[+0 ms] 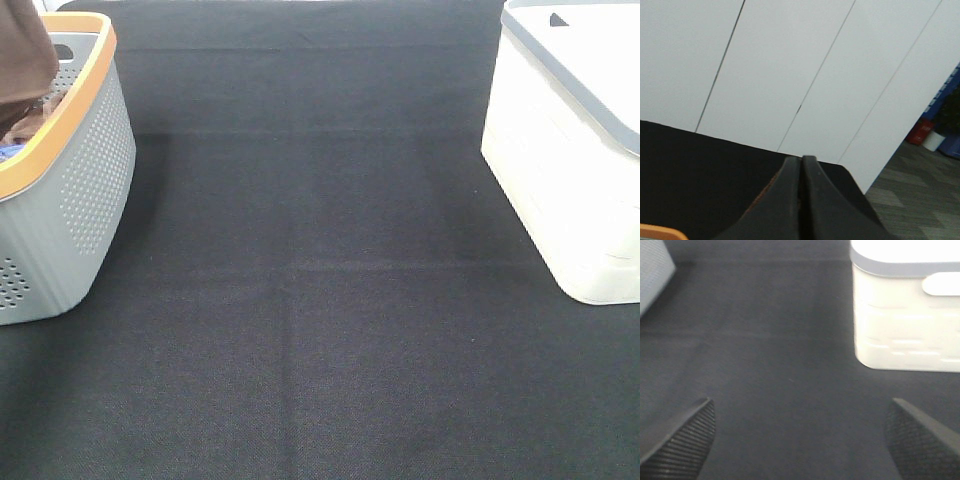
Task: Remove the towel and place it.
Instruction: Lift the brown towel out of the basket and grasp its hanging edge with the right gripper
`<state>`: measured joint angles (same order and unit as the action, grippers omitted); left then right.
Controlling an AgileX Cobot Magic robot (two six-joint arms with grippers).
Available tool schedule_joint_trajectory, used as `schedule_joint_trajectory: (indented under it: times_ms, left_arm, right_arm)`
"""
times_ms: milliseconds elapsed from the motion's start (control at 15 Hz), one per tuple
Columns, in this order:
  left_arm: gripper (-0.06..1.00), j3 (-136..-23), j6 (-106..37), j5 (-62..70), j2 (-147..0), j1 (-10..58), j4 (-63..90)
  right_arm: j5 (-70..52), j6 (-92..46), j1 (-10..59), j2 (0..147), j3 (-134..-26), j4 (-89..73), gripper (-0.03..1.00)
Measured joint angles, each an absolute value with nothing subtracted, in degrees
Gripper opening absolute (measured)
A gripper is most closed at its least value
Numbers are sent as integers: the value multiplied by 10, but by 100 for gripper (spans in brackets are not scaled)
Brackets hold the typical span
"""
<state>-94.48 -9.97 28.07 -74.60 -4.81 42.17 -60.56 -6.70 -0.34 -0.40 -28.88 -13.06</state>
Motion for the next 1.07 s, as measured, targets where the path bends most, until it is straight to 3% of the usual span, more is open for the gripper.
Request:
schedule_joint_trajectory:
  times_ms: [467, 800, 1067]
  left_arm:
    - [0, -961, -282, 297, -745, -48, 698]
    - [0, -975, -303, 340, -744, -48, 730]
    - [0, -975, -304, 364, -746, -46, 731]
  right_arm:
    - [-521, -88, -3, 50, -291, -351, 86]
    - [-489, -281, 6, 178, -291, -561, 84]
    - [-486, -375, 39, 272, -303, -597, 83]
